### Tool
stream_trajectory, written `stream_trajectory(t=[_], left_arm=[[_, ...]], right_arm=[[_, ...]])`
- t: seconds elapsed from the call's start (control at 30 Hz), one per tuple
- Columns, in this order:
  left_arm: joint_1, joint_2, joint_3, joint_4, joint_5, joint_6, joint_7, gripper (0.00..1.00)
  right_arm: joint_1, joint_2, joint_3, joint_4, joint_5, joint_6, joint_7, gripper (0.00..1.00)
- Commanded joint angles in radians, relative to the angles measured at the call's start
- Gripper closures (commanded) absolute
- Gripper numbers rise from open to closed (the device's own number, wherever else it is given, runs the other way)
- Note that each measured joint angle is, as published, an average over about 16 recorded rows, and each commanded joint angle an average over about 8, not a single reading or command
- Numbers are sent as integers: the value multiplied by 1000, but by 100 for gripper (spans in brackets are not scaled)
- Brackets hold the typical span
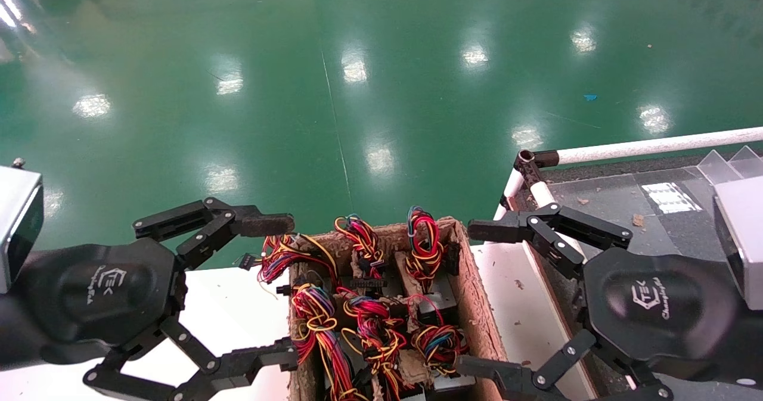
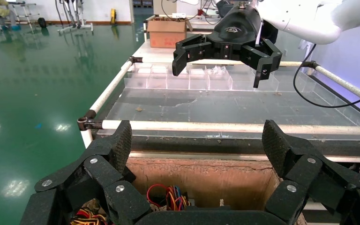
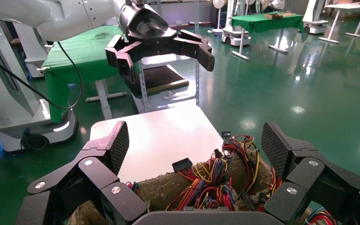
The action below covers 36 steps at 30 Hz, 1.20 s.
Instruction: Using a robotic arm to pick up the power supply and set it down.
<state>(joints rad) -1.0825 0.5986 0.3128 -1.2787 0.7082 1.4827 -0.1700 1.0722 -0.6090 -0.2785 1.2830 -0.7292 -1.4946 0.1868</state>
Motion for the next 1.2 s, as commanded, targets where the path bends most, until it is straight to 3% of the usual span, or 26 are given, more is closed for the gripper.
stream_trajectory(t=[0.03, 1.2], left_arm=[[0, 0, 0, 0, 0, 0, 0, 100], [0, 0, 0, 0, 0, 0, 0, 100]], right_arm=[[0, 0, 0, 0, 0, 0, 0, 0], [0, 0, 0, 0, 0, 0, 0, 0]])
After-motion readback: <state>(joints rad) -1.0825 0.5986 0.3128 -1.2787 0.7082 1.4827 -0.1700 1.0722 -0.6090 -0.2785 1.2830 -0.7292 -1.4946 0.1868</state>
